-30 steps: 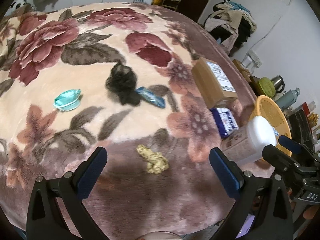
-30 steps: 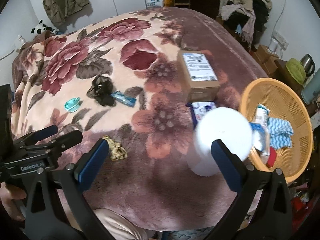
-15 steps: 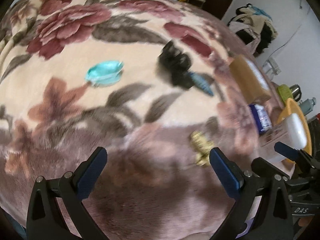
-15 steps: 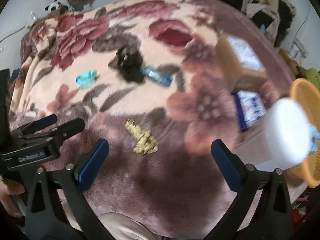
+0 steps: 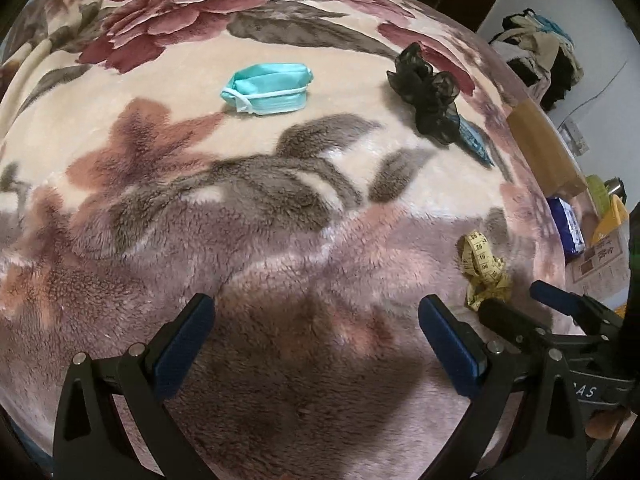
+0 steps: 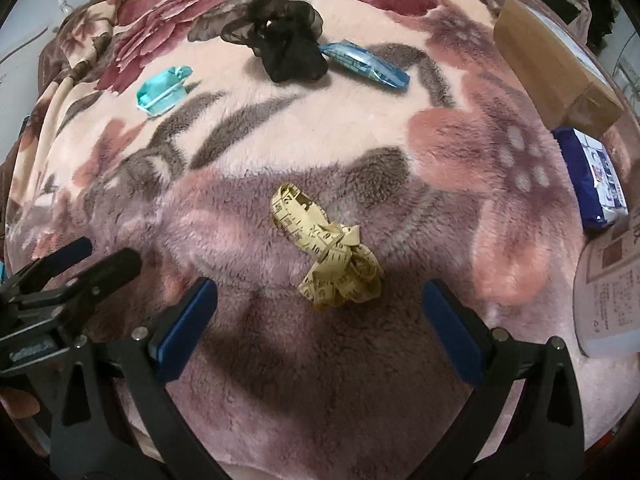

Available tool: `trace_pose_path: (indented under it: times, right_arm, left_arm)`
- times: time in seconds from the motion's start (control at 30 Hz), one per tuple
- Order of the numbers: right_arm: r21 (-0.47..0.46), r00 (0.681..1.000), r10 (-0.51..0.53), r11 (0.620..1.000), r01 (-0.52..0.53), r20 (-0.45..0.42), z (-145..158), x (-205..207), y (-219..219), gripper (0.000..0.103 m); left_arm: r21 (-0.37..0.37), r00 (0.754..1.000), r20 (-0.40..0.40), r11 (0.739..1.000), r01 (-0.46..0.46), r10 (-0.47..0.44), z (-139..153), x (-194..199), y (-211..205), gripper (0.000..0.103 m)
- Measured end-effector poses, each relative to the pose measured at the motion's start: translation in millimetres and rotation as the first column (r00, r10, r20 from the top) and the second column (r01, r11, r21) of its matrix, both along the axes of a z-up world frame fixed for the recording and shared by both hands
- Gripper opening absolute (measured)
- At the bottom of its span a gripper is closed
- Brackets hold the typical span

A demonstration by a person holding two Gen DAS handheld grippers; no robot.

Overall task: Organize soft objects
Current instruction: 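Grasp the yellow tape measure with the left tool while the right tool grasps the blue packet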

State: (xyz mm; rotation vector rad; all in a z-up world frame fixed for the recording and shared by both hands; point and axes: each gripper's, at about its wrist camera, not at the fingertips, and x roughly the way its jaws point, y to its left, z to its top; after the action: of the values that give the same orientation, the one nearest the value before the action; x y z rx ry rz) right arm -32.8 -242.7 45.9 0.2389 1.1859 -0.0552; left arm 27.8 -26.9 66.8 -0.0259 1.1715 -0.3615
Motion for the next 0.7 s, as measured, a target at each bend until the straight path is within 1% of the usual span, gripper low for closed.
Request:
trace_pose_path:
  times: [0.07,0.17,0.33,0.4,0.47,0.53,0.57,0.6,0.63,0.67,0.7]
  right_arm:
    - [0.018,1.0,-0.003,1.0,0.003,0.01,-0.5,0.0,-3.2,0.103]
    - [-0.003,0.999,-0.032,0.999,0.032,0.037,3.7,-1.5,-12.2,0.103]
    - [-0.013,0.986,-0.134,0.991,0.136,0.1,23.1,-2.5,-51.2,0.102]
    - [0.006,0.976,-0.178,0.984,0.179,0.125,30.8,-3.7,-68.2,0.102]
    - [0.031,0.967,-0.207,0.978,0.204,0.147,37.5,-6.0,-79.7,0.102]
    - [0.035,0.965,-0.21,0.978,0.207,0.155,41.0,-5.5,-82.6,0.102]
    - [0.033,0.966,-0.204,0.979,0.202,0.155,42.3,-5.0,-82.3,0.102]
    - [0.032,0.968,-0.199,0.98,0.196,0.155,42.4,-3.8,-81.1,0.102]
    - [0.033,0.969,-0.191,0.981,0.189,0.154,42.5,-3.4,-80.1,0.102]
    - [0.027,0.97,-0.188,0.982,0.187,0.15,42.1,-4.7,-80.4,0.1]
    - [0.027,0.972,-0.181,0.983,0.179,0.147,41.1,-5.3,-80.7,0.1]
  left_arm:
    - [-0.01,1.0,0.003,1.0,-0.006,0.007,1.1,-0.6,0.4,0.102]
    - [-0.036,1.0,-0.004,0.999,0.0,0.0,2.5,-2.8,-8.5,0.102]
    - [-0.054,0.998,-0.011,0.996,0.068,-0.069,-1.2,-13.9,-59.0,0.101]
    - [-0.06,0.996,-0.018,0.994,0.091,-0.092,-4.8,-19.1,-82.5,0.093]
    - [-0.066,0.992,-0.041,0.991,0.115,-0.118,-10.7,-21.8,-106.1,0.086]
    - [-0.079,0.99,-0.057,0.989,0.126,-0.131,-16.7,-22.3,-126.1,0.083]
    - [-0.078,0.99,-0.057,0.989,0.125,-0.13,-18.6,-21.7,-132.6,0.078]
    - [-0.069,0.99,-0.056,0.99,0.123,-0.127,-21.3,-20.1,-139.3,0.065]
    - [-0.061,0.991,-0.065,0.992,0.113,-0.117,-25.1,-17.3,-143.0,0.056]
    - [-0.063,0.99,-0.083,0.992,0.108,-0.113,-28.6,-13.9,-144.1,0.049]
    - [-0.071,0.988,-0.101,0.992,0.108,-0.115,-31.6,-11.3,-144.4,0.047]
